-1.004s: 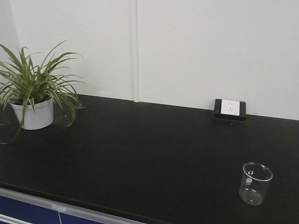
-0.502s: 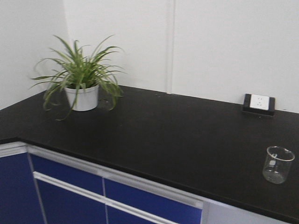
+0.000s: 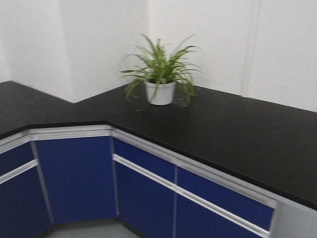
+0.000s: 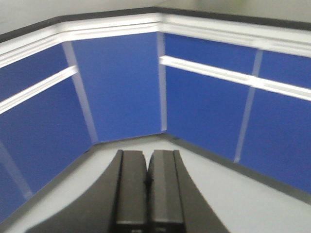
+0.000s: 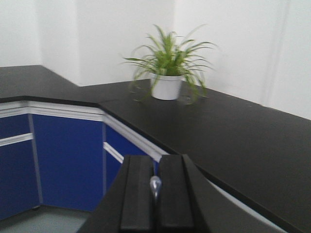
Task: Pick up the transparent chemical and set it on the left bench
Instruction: 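Drive the base past the sink to the bench with white bins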
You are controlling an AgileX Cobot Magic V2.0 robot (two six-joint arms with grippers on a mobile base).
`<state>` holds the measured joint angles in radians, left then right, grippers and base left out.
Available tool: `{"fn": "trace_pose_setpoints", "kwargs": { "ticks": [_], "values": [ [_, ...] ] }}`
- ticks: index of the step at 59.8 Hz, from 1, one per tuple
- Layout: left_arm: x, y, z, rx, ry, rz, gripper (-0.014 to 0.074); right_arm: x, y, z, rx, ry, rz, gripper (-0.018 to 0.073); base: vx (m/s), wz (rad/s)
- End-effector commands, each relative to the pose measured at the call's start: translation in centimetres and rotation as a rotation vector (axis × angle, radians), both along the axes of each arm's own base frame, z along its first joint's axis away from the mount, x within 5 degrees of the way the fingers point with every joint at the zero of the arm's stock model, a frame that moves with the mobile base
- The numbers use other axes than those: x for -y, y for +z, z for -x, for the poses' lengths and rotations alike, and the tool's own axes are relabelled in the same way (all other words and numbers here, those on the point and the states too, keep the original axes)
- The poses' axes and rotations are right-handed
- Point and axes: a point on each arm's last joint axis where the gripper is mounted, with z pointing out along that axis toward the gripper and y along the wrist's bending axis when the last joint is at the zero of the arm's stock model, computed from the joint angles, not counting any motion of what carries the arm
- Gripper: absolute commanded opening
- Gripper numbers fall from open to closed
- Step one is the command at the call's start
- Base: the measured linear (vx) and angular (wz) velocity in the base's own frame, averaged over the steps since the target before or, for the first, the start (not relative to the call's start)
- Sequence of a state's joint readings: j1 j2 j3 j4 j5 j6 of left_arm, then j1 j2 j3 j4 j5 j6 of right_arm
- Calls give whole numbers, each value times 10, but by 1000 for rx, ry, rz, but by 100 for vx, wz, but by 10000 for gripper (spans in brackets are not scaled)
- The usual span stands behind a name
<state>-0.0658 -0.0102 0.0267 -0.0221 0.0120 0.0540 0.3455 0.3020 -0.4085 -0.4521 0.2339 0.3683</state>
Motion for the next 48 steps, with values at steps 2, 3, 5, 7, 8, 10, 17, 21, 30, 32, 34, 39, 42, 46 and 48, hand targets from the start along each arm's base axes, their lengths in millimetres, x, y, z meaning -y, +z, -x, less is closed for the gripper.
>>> {"fn": "trace_pose_setpoints", "kwargs": {
  "ticks": [2,3,5,7,8,10,17,21,30,32,34,39,42,46,48],
  "values": [
    [0,3,1,81,-1,14,-3,-2,15,2,88,27,-1,-3,-18,57],
    [0,3,1,81,-1,14,-3,-2,15,2,88,27,-1,-3,-17,58],
    [0,3,1,81,-1,14,-3,-2,15,2,88,27,-1,-3,-16,59],
    [0,3,1,81,-1,14,-3,-2,15,2,88,27,-1,-3,-15,59],
    [0,3,1,81,-1,14,-3,-2,15,2,88,27,-1,-3,-15,58],
    [0,3,1,81,-1,14,-3,-2,15,2,88,27,-1,-3,-14,58],
    [0,3,1,81,-1,14,-3,-2,15,2,87,27,-1,-3,-11,57],
    [0,3,1,81,-1,14,-3,-2,15,2,87,27,-1,-3,-9,57],
    [0,3,1,81,-1,14,-3,-2,15,2,87,27,-1,-3,-6,59],
    [0,3,1,81,-1,14,-3,-2,15,2,87,27,-1,-3,-3,61],
    [0,3,1,81,-1,14,-3,-2,15,2,87,27,-1,-3,-2,62],
    [0,3,1,81,-1,14,-3,-2,15,2,87,27,-1,-3,0,62],
    [0,3,1,81,-1,14,-3,-2,15,2,87,27,-1,-3,2,61],
    [0,3,1,81,-1,14,-3,-2,15,2,87,27,-1,-3,3,60],
    [0,3,1,81,-1,14,-3,-2,15,2,87,27,-1,-3,5,58]
  ]
}}
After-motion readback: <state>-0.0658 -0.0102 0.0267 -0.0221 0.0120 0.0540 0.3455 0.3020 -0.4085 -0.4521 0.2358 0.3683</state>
